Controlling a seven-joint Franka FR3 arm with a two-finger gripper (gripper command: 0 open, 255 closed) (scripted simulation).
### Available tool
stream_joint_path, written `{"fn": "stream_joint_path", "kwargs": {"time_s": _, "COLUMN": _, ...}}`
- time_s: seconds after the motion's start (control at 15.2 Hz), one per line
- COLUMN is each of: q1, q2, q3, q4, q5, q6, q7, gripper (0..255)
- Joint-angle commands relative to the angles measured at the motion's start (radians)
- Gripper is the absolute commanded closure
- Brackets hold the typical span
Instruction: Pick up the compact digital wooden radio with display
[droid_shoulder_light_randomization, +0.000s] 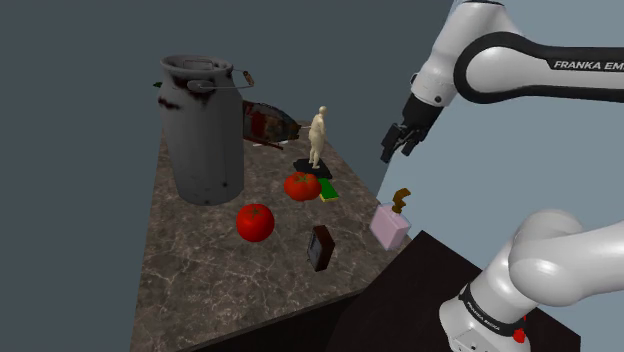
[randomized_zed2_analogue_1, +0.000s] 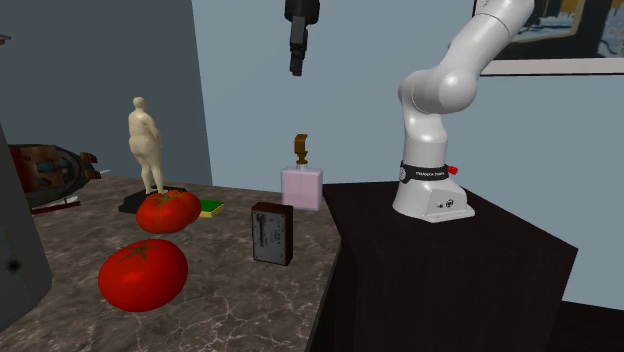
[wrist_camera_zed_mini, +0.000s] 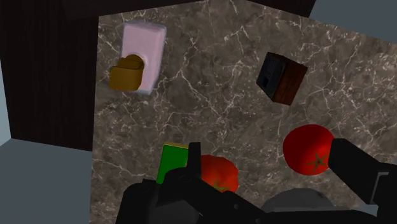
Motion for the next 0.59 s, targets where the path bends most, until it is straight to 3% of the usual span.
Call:
{"fn": "stream_joint_path", "kwargs": {"time_s": 0.0, "q1": 0.01, "q2": 0.034, "q3": 0.024, "q4": -0.033, "q5": 0.014, "q6": 0.064, "q7": 0.024, "gripper": 0}}
{"fn": "stream_joint_path", "kwargs": {"time_s": 0.53, "q1": 0.042, "q2": 0.236, "q3": 0.115, "q4": -0.12, "q5": 0.055, "q6": 0.333, "q7": 0.108, "gripper": 0}}
